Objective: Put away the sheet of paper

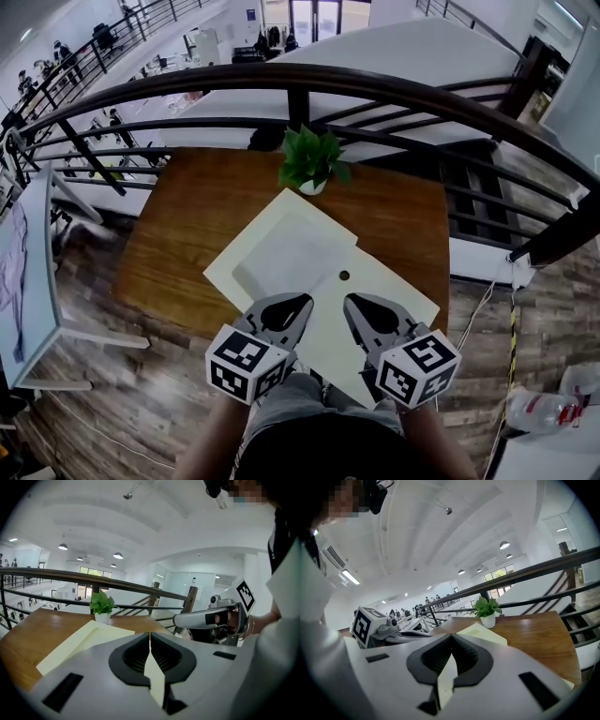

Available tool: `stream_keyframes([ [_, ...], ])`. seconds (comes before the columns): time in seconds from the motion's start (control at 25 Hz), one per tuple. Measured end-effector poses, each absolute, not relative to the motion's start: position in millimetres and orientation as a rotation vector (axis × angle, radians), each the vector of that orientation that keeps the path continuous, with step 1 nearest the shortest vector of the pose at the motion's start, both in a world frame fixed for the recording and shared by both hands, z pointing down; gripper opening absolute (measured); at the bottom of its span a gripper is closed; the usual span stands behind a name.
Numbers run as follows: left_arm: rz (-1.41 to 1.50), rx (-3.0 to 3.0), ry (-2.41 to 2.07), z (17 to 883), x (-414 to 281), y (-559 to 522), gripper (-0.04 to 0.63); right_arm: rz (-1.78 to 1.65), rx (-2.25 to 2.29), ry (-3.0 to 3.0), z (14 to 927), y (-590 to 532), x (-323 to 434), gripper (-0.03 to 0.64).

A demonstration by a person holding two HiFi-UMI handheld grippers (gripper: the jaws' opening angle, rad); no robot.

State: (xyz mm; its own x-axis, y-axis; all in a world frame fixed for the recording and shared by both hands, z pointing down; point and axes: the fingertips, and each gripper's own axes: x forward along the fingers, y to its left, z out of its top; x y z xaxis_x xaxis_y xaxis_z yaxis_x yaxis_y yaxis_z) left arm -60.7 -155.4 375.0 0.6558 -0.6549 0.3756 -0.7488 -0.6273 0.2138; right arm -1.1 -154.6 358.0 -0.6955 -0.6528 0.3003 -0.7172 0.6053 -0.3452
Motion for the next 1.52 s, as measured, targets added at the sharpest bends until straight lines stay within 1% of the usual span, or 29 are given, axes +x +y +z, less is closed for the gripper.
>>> stream_keyframes([
  [0.2, 0.321, 2.481, -1.093, 378.9, -61.3, -152.1, 0.021, 0.660, 1.123, -2.676, 359.6, -153.9, -4.7, 0.026],
  [0.92, 0.302, 2.459, -1.074, 384.2, -53.6, -152.7, 0.021, 0.709, 1.099, -2.633, 373.9, -151.9, 1.8, 0.026],
  [1.2, 0.347, 2.441, -1.072, 389.4, -51.0, -149.9, 0.021, 0.688, 1.033, -2.641, 376.3, -145.4, -5.3, 0.026],
  [1.52, 0.354, 2.434, -1.065, 391.1, -50.4, -147.9, 0.021, 0.715, 1.078, -2.636, 376.6, -147.3, 0.0, 0.026],
])
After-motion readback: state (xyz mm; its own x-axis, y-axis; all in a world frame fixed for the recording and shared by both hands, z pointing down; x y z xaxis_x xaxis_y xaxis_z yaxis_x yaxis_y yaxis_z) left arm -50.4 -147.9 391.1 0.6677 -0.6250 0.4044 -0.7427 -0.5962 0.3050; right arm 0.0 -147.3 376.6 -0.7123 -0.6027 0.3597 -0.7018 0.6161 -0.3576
